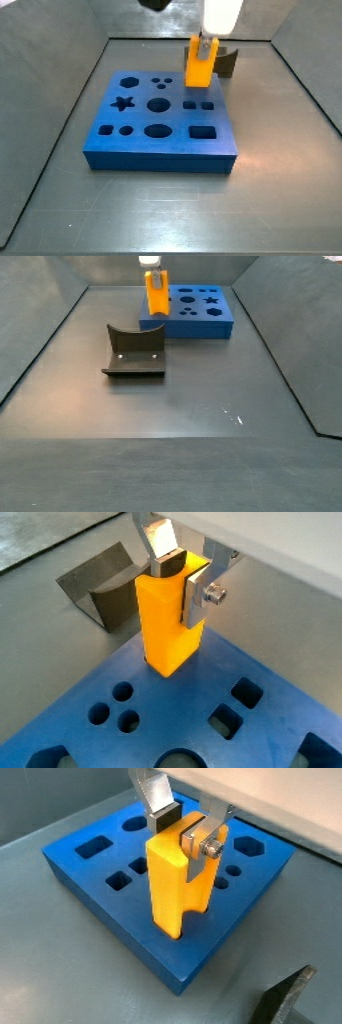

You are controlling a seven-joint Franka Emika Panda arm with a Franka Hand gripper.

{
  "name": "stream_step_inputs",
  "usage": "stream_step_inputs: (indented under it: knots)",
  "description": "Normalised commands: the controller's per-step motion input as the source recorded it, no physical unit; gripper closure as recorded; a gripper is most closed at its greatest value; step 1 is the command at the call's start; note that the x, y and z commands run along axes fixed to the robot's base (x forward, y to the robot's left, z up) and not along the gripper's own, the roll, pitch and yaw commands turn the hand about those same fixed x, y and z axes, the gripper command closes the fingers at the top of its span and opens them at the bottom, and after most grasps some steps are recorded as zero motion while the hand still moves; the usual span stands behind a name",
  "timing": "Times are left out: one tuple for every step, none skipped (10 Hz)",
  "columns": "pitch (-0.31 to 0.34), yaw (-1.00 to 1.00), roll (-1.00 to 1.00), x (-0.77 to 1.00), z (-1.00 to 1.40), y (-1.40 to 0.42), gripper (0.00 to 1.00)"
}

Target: Insert the arch object.

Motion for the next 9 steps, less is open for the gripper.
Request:
stream_step_inputs:
  knots:
    - [-0.059,0.0,0.07,-0.02,-0.16,-0.02,1.0]
    - [-0.083,0.0,0.06,-0.01,-0.22,-0.05,1.0]
    - [-0.106,-0.01,0.05,0.0,-0.31,-0.06,1.0]
    - [-0.124,0.0,0.03,0.0,-0.35,-0.05,1.0]
    - [-0.141,0.0,0.02,0.0,-0.37,-0.06,1.0]
    - [-0.151,0.0,0.04,0.0,-0.36,-0.07,1.0]
    - [-0.126,0.0,0.04,0.0,-0.32,-0.06,1.0]
    - [-0.084,0.0,0.03,0.0,-0.22,-0.03,1.0]
    - [-0.08,0.0,0.0,-0.01,-0.09,0.0,1.0]
